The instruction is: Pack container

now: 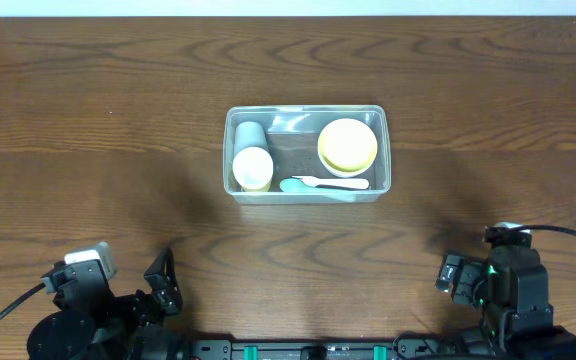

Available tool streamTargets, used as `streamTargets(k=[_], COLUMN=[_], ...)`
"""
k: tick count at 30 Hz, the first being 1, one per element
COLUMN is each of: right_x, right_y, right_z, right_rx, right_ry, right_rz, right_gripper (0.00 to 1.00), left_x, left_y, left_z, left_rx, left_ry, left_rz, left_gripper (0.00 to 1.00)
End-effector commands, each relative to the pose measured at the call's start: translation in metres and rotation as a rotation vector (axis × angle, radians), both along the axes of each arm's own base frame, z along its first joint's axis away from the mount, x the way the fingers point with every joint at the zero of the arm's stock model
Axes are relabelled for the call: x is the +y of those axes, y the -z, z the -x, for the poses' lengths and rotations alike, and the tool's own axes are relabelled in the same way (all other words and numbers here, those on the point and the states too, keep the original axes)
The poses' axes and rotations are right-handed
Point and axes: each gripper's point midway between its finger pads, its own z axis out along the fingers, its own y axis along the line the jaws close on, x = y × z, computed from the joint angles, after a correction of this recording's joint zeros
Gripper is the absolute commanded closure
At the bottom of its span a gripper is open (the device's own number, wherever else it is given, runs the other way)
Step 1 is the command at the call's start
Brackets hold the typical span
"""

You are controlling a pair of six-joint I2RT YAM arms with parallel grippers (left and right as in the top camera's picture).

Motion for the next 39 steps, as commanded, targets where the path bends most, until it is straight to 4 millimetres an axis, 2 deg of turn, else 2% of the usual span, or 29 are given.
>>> streamTargets(k=[1,5,8,13,19,25,28,33,39], right_x=[0.015,0.013,0.015,0.017,0.022,0.017,0.015,0.017,0.017], right_y=[-0.006,-0.021,-0.025,-0.029,-0.055,-0.065,-0.06,-0.014,-0.015], right_z=[0.003,0.006,0.003,-0.023,-0.061,-0.081,-0.085,-0.088,-0.088], right_rx=[-0.054,-0.186,-0.299,-0.463,-0.714,-0.906,-0.936,-0.792,-0.794], right_ry=[-0.048,-0.036,-0.103,-0.162,-0.212,-0.175,-0.182,-0.212,-0.214], right_rz=[-0.092,-0.122,-0.082,-0.013,0.06,0.105,0.166,0.179,0.178], right_gripper=[0.01,0.01,0.01,0.01,0.01,0.01,0.01,0.01,0.01], left_x=[0.0,0.0,0.0,0.0,0.0,0.0,0.0,0.0,0.0], left_y=[0.002,0.002,0.002,0.002,0.002,0.002,0.002,0.002,0.002], left_z=[0.0,0.0,0.0,0.0,0.0,0.0,0.0,0.0,0.0], left_rx=[0.007,0.007,0.007,0.007,0.007,0.007,0.007,0.007,0.007], left_ry=[-0.005,-0.005,-0.005,-0.005,-0.005,-0.005,-0.005,-0.005,-0.005], left_rz=[0.01,0.01,0.01,0.01,0.01,0.01,0.01,0.01,0.01], left_gripper=[0.02,0.02,0.02,0.02,0.02,0.02,0.02,0.02,0.02])
